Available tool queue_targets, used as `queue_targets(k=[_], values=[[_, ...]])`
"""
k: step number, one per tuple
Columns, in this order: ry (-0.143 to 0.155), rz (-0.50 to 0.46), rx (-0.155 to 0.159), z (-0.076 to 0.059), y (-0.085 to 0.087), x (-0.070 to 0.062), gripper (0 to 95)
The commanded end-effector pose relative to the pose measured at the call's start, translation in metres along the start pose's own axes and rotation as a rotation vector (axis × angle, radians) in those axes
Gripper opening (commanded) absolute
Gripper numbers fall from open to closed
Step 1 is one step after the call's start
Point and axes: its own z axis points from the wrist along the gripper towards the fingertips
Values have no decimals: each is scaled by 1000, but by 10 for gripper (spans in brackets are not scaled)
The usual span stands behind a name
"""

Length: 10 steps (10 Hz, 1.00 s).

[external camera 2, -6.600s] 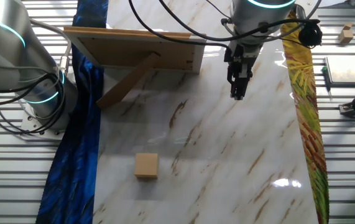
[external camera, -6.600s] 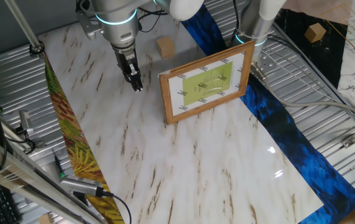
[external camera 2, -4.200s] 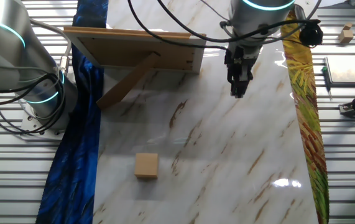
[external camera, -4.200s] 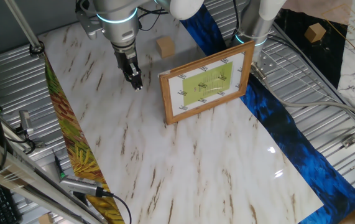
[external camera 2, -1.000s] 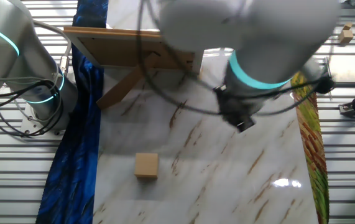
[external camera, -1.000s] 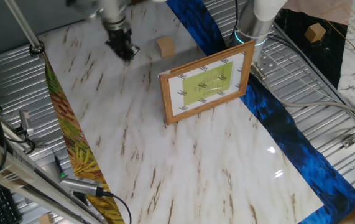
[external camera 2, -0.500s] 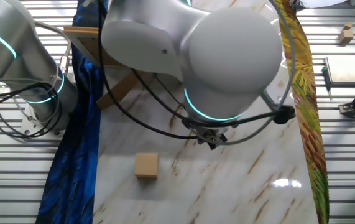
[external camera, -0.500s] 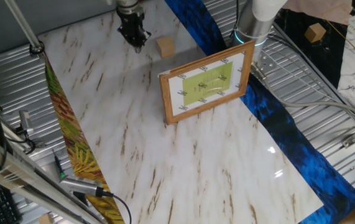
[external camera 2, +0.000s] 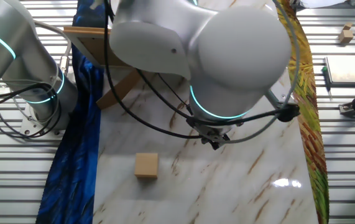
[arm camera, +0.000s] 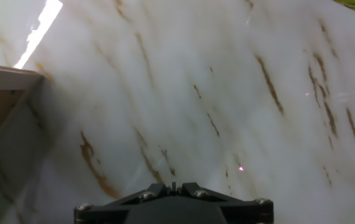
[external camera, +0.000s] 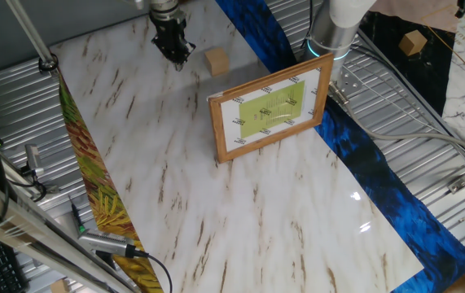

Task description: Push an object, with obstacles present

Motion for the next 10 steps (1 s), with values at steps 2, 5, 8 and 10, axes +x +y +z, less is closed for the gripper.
queue_targets(k=[2, 5, 8, 10], values=[[53, 16, -45, 5, -4, -9, 0], [93, 27, -100, 21, -2, 2, 0], [127, 30, -145, 39, 7, 27, 0], [142, 27, -155, 47, 16, 43, 0]])
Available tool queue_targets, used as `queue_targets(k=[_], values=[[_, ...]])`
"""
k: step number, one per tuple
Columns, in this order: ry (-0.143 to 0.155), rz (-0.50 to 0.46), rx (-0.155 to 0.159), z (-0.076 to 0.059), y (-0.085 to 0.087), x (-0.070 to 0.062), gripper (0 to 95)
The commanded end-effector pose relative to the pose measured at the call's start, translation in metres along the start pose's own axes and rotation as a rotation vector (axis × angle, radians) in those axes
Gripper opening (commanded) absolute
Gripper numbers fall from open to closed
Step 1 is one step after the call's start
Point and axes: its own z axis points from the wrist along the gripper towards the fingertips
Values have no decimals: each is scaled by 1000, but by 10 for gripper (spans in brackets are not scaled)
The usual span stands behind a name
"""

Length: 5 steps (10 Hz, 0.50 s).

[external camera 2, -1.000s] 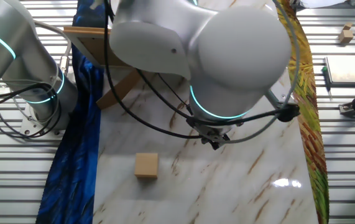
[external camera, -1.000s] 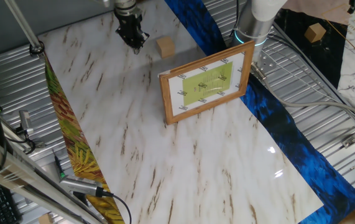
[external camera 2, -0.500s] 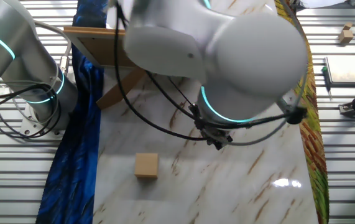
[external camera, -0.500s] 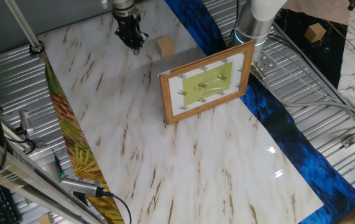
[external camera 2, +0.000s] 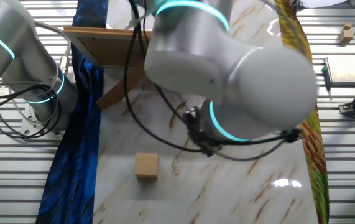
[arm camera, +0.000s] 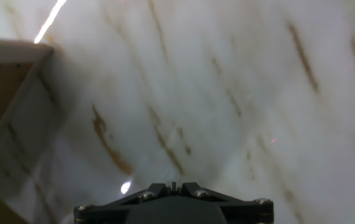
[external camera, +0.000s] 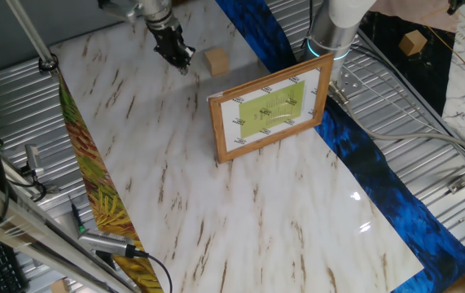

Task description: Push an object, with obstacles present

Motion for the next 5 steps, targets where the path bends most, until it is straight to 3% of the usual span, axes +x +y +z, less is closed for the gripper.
queue_targets(k=[1, 3, 5], values=[[11, -4, -6, 12, 10, 21, 0], [5, 9, -10, 20, 21, 40, 0], [3, 17, -17, 21, 25, 48, 0]])
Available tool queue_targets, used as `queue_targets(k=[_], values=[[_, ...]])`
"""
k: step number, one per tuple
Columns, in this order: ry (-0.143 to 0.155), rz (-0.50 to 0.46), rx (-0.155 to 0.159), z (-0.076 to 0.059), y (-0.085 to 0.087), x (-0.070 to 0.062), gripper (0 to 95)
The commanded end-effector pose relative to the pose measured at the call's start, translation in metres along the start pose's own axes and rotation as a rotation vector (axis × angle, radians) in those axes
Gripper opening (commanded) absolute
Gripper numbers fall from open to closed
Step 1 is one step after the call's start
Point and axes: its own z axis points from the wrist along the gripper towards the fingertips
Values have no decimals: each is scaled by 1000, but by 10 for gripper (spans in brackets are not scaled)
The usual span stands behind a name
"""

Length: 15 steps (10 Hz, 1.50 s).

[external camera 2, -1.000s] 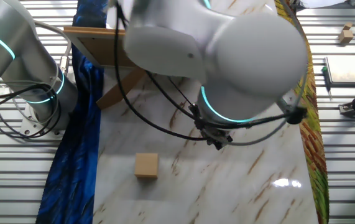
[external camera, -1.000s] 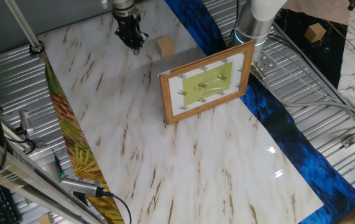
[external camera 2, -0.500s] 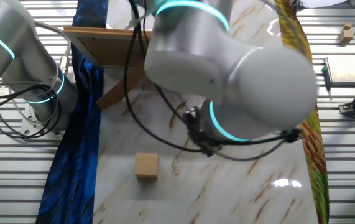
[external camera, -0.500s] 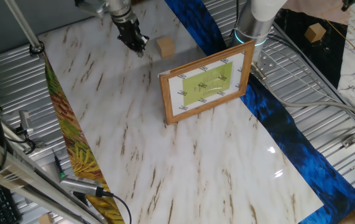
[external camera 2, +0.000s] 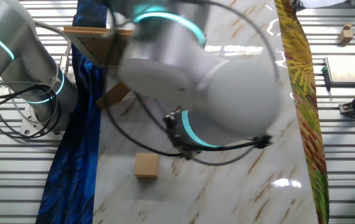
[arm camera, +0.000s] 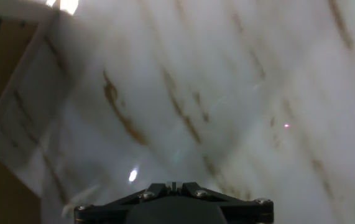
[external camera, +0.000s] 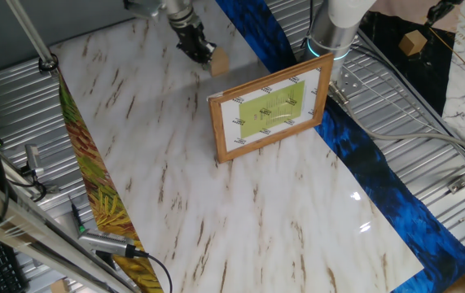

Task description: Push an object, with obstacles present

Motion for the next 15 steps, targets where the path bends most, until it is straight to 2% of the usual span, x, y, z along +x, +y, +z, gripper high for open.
queue_targets(k=[1, 6, 7, 9, 12, 15], values=[[9, 1, -1, 0, -1, -1, 0], [10, 2, -4, 0, -1, -1, 0], [19, -14, -24, -1, -1, -1, 0], [37, -28, -63, 3, -11, 21, 0], [76, -30, -94, 8, -20, 50, 0], [88, -22, -106, 15, -29, 64, 0]])
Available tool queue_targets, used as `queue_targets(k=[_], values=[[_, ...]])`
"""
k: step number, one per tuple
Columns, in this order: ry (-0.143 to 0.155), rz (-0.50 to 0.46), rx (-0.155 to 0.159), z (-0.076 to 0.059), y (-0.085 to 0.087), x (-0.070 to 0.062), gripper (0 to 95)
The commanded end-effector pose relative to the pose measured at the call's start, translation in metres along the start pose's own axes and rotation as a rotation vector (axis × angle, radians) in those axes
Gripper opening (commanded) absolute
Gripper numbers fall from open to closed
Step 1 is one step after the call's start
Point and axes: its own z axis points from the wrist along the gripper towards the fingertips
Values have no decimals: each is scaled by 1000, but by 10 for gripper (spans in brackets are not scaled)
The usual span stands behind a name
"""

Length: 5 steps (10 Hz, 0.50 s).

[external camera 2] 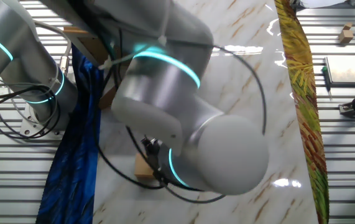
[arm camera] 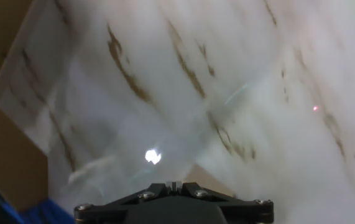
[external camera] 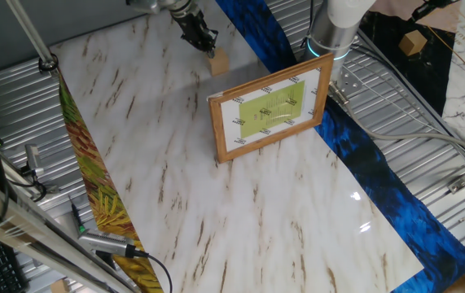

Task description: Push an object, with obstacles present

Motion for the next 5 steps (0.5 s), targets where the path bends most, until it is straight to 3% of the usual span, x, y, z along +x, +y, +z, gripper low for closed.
queue_targets(k=[1, 5], values=[[-3, 12, -11, 5, -6, 6, 0], [5, 40, -12, 8, -14, 25, 0]])
